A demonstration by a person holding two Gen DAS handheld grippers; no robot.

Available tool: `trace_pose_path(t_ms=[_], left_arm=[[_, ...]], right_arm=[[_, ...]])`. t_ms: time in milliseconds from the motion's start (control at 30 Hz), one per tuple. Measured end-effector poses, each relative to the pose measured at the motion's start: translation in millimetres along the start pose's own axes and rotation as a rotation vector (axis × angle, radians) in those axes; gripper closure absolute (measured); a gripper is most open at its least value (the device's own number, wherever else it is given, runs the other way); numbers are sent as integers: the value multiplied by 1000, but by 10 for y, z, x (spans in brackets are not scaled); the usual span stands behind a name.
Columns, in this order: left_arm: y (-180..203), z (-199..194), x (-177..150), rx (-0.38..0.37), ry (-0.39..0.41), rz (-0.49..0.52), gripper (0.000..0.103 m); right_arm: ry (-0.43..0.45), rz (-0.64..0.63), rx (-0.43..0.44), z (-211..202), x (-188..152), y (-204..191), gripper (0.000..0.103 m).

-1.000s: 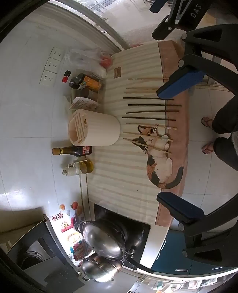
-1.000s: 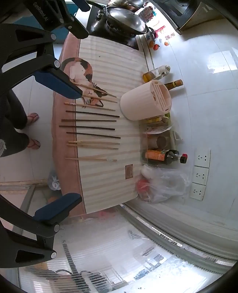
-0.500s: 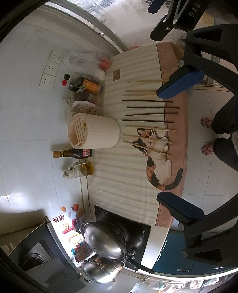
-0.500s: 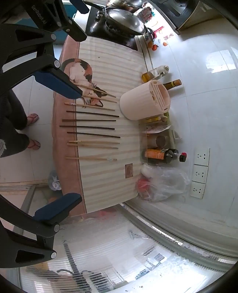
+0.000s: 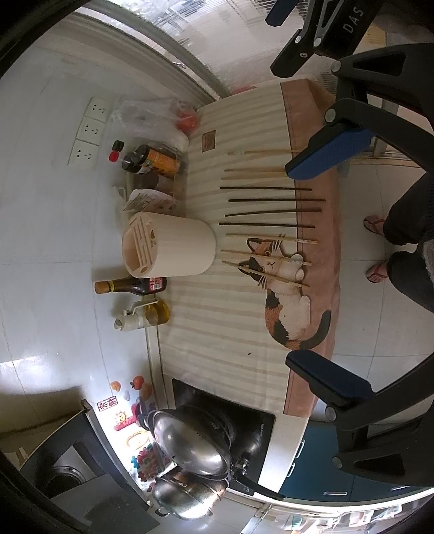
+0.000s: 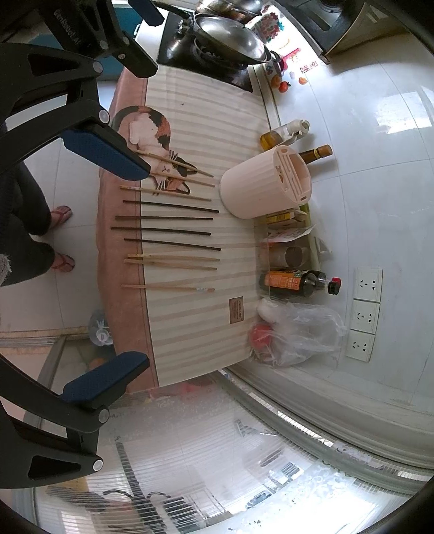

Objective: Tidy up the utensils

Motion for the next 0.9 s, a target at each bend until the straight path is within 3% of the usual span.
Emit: trace_pose_path(t_ms=[900], left_arm=[[87,-21,-8,-4,0,11,0]], right_arm=[[1,0,2,-65,-28,14,0]])
Point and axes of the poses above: each gripper's, at about its wrist camera, not at the fingertips, and z roughly the way its jaws point, y to its right, x to its top, the point moved 2 cm from there along z, roughly the way its jaws point, and after that the axes turned 12 degrees about x, right-handed, at the moved point
